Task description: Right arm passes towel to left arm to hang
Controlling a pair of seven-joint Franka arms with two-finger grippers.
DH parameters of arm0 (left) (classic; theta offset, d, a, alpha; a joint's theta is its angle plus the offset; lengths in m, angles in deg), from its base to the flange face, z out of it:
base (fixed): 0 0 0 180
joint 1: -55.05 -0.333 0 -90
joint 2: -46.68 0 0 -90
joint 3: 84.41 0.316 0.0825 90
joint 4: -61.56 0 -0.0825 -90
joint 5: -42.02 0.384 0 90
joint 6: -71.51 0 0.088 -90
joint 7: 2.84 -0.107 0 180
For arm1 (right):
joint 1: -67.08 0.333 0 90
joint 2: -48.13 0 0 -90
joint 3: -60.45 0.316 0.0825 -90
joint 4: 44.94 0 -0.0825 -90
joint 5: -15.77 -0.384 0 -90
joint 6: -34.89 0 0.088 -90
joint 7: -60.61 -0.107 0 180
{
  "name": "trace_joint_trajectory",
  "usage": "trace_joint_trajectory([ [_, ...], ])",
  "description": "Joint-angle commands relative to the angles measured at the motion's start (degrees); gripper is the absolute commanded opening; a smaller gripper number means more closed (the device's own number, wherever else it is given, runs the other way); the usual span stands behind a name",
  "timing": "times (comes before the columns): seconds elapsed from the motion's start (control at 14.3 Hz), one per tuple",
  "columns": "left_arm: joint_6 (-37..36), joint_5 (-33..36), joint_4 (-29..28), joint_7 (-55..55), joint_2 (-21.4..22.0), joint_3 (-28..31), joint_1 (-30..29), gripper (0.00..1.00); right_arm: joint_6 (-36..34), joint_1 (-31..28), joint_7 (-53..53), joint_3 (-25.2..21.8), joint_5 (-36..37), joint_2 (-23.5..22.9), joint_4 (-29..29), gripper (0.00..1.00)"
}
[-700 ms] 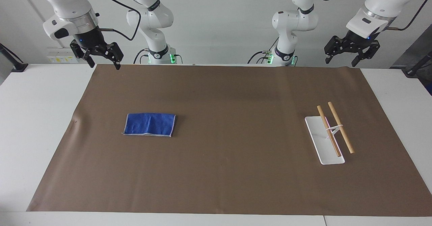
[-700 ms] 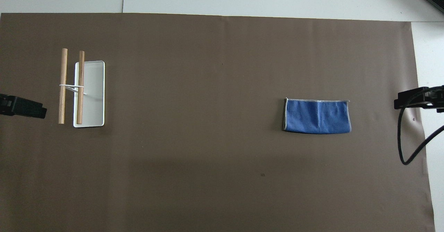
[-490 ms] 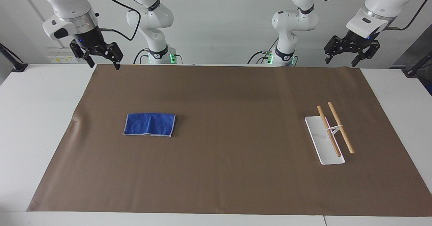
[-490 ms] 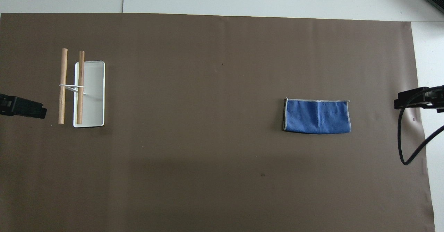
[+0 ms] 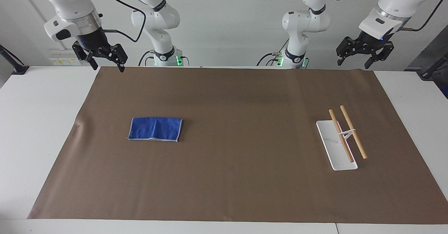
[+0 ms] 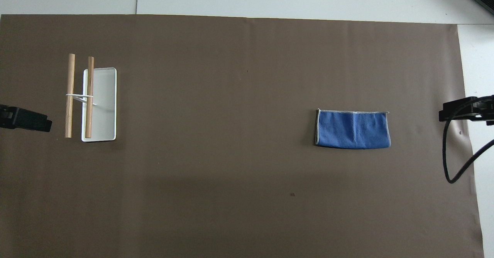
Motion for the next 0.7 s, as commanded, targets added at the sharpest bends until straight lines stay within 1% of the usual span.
trace_joint_trajectory([
  [0.0, -0.29, 1.09, -1.76, 1.33, 1.72, -0.26, 0.87, 1.0, -0.04, -0.52, 0.4, 0.32, 0.36, 0.86, 1.11, 1.0],
  [0.28, -0.21, 1.0, -1.84, 1.24, 1.72, -0.44, 0.34, 1.0, -0.13, -0.35, -0.13, 0.23, 0.45, 1.12, 1.55, 1.0],
  [0.35, -0.21, 1.0, -1.84, 1.24, 1.72, -0.44, 0.25, 1.0, 0.22, -0.34, -0.56, 0.32, 0.45, 1.73, 2.94, 1.0],
  [0.49, -0.29, 1.0, -1.84, 1.15, 1.72, -0.44, 0.25, 1.0, 3.72, 0.0, -1.1, 0.32, 0.45, 3.84, 7.59, 1.0],
  [0.56, -0.29, 1.0, -1.84, 1.15, 1.72, -0.44, 0.16, 1.0, 4.43, 0.01, -1.18, 0.32, 0.45, 3.94, 8.92, 1.0],
  [0.63, -0.29, 1.0, -1.84, 1.07, 1.72, -0.35, -0.01, 1.0, 5.13, 0.01, -1.27, 0.4, 0.45, 3.16, 9.02, 1.0],
])
